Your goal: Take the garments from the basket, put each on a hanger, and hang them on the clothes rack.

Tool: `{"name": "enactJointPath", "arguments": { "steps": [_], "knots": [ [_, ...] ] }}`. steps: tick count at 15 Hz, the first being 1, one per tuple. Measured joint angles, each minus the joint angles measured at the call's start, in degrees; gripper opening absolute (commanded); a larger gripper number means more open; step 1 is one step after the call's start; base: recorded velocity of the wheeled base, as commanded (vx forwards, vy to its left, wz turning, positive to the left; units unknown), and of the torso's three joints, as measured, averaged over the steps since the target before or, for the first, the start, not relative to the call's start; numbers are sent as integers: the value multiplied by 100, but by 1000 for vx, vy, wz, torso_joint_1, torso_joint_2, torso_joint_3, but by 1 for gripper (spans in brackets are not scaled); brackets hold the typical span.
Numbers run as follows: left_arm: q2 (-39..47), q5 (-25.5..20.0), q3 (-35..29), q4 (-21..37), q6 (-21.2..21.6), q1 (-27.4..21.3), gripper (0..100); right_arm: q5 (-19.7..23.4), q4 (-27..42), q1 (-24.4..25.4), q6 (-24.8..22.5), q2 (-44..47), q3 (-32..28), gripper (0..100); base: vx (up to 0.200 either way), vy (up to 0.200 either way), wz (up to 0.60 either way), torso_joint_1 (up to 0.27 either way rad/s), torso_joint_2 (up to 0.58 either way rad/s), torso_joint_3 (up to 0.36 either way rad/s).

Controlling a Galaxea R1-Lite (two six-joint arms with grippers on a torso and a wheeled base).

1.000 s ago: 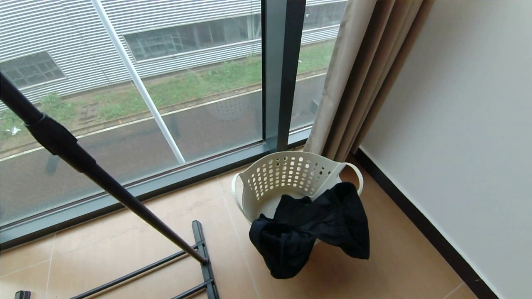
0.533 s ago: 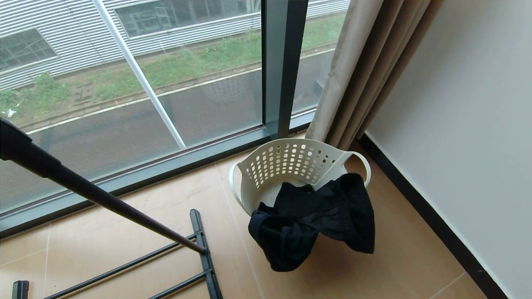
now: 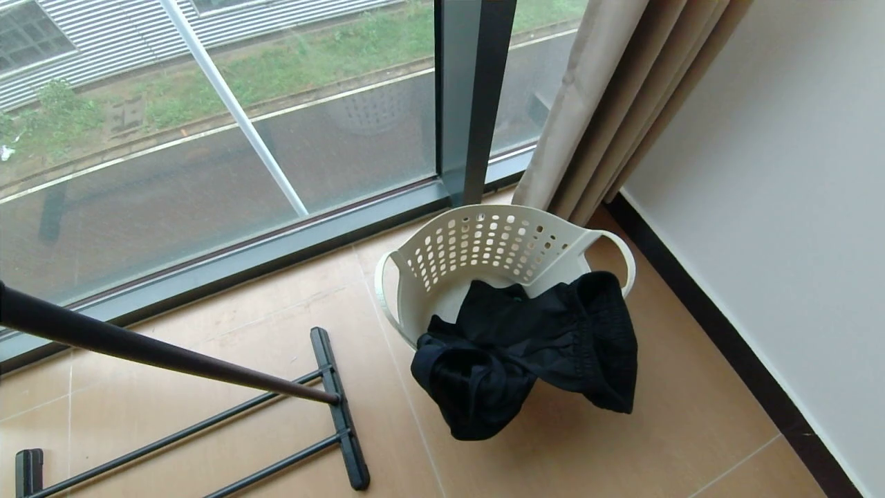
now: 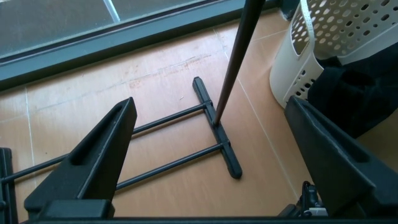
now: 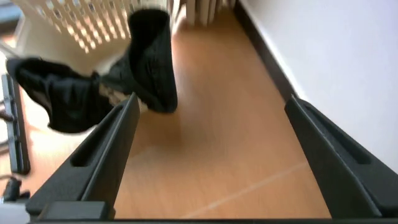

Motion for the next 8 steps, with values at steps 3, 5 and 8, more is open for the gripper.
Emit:
{"name": "enactJointPath", "arguments": {
  "steps": [3, 5, 8],
  "knots": [
    [0, 0, 0, 2, -2, 0, 100, 60, 38, 41, -46, 887, -74, 100, 0, 0, 0, 0, 0, -55],
    [0, 0, 0, 0, 0, 0, 100, 123, -200, 206, -128, 1930, -269, 100, 0, 0, 0, 0, 0, 0],
    [0, 0, 0, 2, -2, 0, 100, 167, -601, 564, -845, 3719, -907, 100, 0, 0, 0, 0, 0, 0]
  ]
}}
